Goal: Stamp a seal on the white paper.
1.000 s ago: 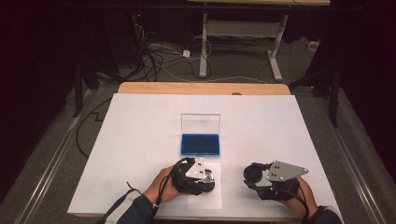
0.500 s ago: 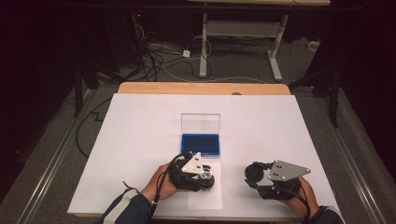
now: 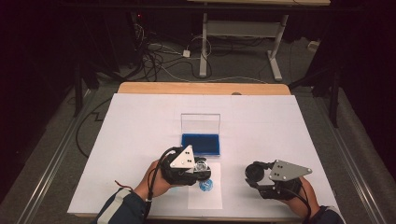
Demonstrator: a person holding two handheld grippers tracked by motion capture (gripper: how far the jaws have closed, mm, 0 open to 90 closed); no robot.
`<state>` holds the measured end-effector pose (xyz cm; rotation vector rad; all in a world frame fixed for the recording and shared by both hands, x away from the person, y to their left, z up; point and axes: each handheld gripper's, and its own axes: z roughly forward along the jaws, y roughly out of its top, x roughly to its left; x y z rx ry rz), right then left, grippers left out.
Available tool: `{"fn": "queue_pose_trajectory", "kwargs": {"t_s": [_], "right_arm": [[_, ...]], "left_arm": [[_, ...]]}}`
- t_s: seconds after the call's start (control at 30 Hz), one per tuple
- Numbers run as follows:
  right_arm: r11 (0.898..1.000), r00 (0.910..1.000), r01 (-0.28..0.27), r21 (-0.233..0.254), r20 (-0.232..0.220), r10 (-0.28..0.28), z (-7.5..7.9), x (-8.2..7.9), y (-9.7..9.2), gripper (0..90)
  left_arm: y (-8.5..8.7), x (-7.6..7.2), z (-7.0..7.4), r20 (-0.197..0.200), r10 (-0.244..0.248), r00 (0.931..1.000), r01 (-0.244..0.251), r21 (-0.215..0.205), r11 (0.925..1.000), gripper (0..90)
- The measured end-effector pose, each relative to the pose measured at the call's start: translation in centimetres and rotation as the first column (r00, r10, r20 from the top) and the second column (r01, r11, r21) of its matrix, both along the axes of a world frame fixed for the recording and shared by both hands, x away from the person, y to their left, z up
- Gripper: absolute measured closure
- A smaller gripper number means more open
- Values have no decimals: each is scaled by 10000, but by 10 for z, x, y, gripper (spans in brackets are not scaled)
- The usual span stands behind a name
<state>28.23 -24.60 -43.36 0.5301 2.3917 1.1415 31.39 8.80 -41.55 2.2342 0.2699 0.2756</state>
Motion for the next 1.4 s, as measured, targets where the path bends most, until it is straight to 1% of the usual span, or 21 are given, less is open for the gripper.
{"fn": "queue_pose_trajectory", "kwargs": {"t_s": [0.23, 0.5, 0.57, 0.6, 0.67, 0.77, 0.93, 1.17, 1.3, 1.4], "right_arm": [[10000, 10000, -6, 26, 6, 6, 0, 0, 0, 384], [9999, 9999, 19, 105, 125, -20, 3, -1, -2, 384], [9999, 9999, 44, 156, 128, -46, 3, 0, -2, 384], [9998, 9999, 59, 168, 149, -61, 3, 0, -3, 384], [9997, 9999, 60, 229, 127, -63, 4, 0, -3, 384], [9997, 9999, 76, 231, 136, -79, 4, 1, -4, 384], [9997, 9999, 66, 226, 130, -69, 4, 2, -4, 384], [9996, 9999, 93, 270, 102, -96, 4, 4, -4, 384], [9997, 9999, 75, 252, 121, -79, 4, 3, -4, 384], [9996, 9999, 92, 262, 141, -95, 4, 3, -4, 384]], "left_arm": [[10, -2, 5, 117, 226, 9997, -222, -298, 9993, 541], [25, -4, 9, 422, 532, 9977, -508, -571, 9971, 541], [29, -5, 10, 486, 616, 9969, -590, -524, 9969, 541], [31, -5, 10, 485, 671, 9966, -640, -613, 9961, 541], [34, -4, 10, 518, 706, 9962, -677, -560, 9961, 541], [39, -5, 9, 499, 835, 9953, -805, -601, 9949, 541], [47, -5, 8, 577, 1020, 9931, -985, -607, 9933, 541], [59, -6, 7, 631, 1258, 9900, -1207, -792, 9895, 541], [64, -7, 5, 711, 1370, 9880, -1321, -688, 9888, 541], [67, -8, 4, 689, 1406, 9877, -1359, -687, 9883, 541]]}}
